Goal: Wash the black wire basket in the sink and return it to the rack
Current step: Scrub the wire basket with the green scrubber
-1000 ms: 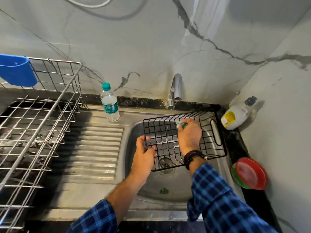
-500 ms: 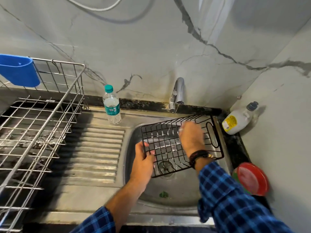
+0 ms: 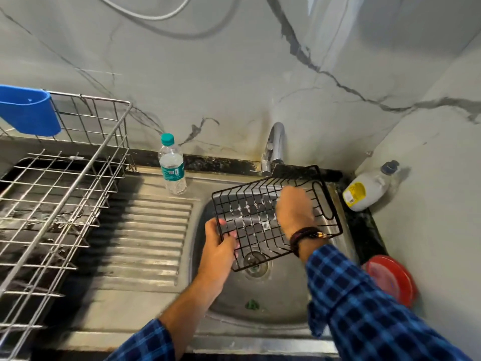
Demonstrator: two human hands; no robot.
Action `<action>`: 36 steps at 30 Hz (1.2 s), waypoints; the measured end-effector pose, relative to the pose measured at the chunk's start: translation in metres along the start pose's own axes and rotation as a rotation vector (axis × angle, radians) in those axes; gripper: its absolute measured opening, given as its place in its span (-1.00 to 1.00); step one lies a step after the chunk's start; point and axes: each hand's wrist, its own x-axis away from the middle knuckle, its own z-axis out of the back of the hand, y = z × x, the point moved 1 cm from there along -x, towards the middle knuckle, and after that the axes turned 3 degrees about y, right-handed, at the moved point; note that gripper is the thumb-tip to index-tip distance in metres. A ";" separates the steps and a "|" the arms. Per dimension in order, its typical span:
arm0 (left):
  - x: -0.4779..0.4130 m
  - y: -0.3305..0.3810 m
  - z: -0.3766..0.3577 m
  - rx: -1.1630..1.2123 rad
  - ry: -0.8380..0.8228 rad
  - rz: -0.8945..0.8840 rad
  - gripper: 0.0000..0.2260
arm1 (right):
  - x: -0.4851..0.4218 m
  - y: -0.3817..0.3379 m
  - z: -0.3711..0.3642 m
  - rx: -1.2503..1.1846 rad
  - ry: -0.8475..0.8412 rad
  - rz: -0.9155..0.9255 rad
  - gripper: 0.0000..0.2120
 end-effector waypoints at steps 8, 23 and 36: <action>-0.010 0.012 0.004 0.036 -0.010 0.009 -0.72 | -0.010 -0.017 -0.006 -0.370 0.139 -0.081 -0.88; -0.006 0.004 -0.003 -0.013 -0.030 0.078 -0.75 | 0.007 -0.060 -0.014 -0.971 0.200 -0.339 -0.88; -0.013 0.017 0.000 -0.274 -0.112 -0.043 -0.61 | 0.019 -0.052 -0.027 -0.754 -0.159 0.083 -0.85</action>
